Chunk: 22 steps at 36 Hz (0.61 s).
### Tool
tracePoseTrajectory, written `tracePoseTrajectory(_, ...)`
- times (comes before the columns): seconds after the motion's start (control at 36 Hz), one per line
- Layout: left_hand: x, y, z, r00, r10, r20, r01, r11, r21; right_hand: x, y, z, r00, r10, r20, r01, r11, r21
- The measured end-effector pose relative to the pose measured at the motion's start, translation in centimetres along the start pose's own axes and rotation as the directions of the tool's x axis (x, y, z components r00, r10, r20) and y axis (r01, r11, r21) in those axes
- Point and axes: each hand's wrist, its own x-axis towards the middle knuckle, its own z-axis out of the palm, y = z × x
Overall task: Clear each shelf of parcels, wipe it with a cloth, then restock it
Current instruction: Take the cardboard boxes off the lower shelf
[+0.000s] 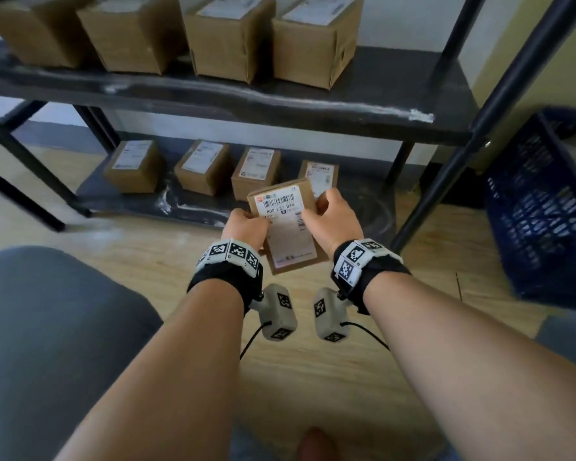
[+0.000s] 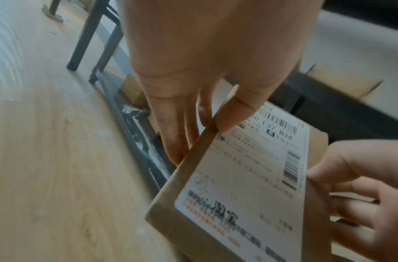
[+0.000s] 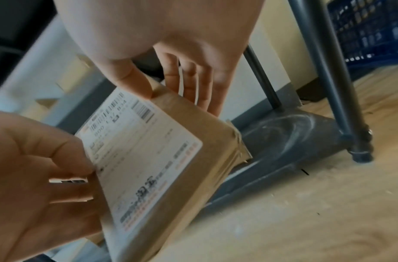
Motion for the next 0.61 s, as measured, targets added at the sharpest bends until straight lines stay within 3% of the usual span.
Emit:
tracePoseTrajectory(0.17,5.5,-3.4,2.3,0.993,-0.070,0.094,0.056,0.989,0.139,2.2,4.4,3.4,0.980,0.177,0.092,-0.175,0.984,-0.026)
tracePoseTrajectory(0.36,10.3,-6.6,4.3,0.973,-0.156,0.168,0.103,0.953,0.286,4.3,7.9,6.8,0.914,0.371,0.165,-0.360,0.929,-0.091)
tracePoseTrajectory(0.61,13.8,-9.6,3.7,0.944,-0.193,0.268,0.033,0.863,0.504,4.5,10.6,12.3,0.834,0.510,0.211,-0.495,0.860,-0.126)
